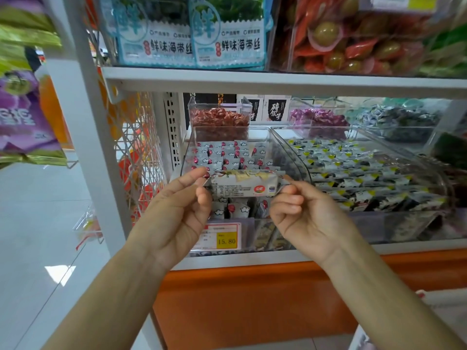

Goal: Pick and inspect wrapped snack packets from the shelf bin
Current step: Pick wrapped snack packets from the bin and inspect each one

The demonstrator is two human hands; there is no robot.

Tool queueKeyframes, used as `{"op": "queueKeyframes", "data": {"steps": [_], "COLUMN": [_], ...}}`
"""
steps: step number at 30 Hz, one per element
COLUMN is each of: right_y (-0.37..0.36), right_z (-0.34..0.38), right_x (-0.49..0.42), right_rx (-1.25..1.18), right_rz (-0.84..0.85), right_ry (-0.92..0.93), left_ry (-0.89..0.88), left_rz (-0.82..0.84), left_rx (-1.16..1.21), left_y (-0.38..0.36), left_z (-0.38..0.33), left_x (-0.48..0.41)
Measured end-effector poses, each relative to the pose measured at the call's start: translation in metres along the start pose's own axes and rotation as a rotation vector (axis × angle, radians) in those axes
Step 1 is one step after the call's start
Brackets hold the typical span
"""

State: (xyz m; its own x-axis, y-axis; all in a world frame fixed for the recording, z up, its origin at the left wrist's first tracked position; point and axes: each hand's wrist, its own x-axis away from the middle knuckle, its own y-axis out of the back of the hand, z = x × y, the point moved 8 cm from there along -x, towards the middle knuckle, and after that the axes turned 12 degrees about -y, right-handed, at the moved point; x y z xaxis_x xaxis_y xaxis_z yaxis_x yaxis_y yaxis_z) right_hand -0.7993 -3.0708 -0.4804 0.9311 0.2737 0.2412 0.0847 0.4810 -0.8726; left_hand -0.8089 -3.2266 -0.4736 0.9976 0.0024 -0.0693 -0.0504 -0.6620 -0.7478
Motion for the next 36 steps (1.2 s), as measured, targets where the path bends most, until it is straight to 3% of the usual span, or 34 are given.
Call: {"op": "queueKeyframes", "data": {"steps": [3,6,10,15,25,36], "right_y": [0.0,0.002,0.0,-0.003,0.005,-0.001], "right_z": [0.007,0.018,0.022,0.027,0.031,0.03], "right_x": [-0.001,0.0,0.003,0.01,0.009,0.014], "right_rx": [0.132,0.312,0.403,0.643,0.585,0.66], "right_rz": [-0.015,-0.067,-0.024,-0.056,-0.141,-0.11], "right_ry": [0.1,0.224,0.236,0.347,0.395,0.468], "left_ry": [0.01,-0.073,-0.137,-0.149,-0.151,-0.14], "left_rz": [-0.017,0.05,0.205,0.199,0.198,0.032], "left_rx": [0.027,-0.179,-0.402,-0.432,-0.491,-0.385], "left_y": [0.003,0.005,-0.005,-0.005,-0.002,0.006], "left_z": [0.001,-0.007,-0.011,-0.011,-0.008,-0.011], "left_x": [-0.001,-0.003,0.001,0.003,0.003,0.001]}}
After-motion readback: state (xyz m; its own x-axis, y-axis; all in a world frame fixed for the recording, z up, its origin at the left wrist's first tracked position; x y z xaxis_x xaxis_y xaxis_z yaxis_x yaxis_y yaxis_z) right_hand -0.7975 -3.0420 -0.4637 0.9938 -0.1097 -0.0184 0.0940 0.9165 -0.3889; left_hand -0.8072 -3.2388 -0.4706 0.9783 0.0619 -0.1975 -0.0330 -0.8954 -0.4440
